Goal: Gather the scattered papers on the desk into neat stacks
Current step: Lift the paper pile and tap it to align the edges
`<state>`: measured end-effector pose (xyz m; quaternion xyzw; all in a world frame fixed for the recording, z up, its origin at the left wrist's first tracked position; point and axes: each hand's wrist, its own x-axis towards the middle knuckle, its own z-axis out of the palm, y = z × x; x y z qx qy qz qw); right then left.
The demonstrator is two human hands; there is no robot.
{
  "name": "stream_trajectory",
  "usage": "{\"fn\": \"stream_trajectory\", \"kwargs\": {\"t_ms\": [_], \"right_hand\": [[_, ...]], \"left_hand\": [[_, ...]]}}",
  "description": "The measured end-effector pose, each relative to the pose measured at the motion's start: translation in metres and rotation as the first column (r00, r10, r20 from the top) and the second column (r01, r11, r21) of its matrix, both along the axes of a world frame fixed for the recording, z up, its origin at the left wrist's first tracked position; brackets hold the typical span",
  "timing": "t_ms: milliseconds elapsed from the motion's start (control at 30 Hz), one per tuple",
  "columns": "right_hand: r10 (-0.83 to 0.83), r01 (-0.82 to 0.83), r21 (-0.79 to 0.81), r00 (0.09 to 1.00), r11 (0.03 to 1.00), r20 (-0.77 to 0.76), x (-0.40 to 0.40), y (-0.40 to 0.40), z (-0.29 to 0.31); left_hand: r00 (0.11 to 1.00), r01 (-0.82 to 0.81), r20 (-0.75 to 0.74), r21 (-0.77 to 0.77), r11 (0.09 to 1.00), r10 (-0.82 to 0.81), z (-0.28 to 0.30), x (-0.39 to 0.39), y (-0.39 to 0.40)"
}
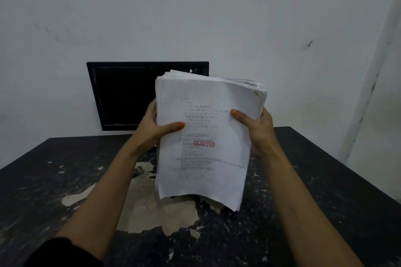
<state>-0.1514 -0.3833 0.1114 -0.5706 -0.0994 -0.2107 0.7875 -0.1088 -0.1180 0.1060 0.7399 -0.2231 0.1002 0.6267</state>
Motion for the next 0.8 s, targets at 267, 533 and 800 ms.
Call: {"fn": "stream_trajectory", "kwargs": {"t_ms": [267, 533, 800], "right_hand": [[0.013, -0.012, 0.011, 0.999, 1.000, -0.042, -0.001, 0.011, 0.003], [-0.075, 0.090, -0.161, 0.993, 0.983, 0.096, -0.007, 0.031, -0.011], [0.016, -0.054, -0.228, 0.986, 0.972, -0.166, 0.004, 0.024, -0.077]], "left_hand": [[0.986, 0.007, -0.157, -0.259, 0.966, -0.049, -0.022, -0.010, -0.012], [0.969, -0.229, 0.024, -0.298, 0.926, 0.247, -0.044, -0.022, -0.025], [0.970, -0.210, -0.168, -0.225, 0.951, 0.175, -0.078, -0.018, -0.016]]}}
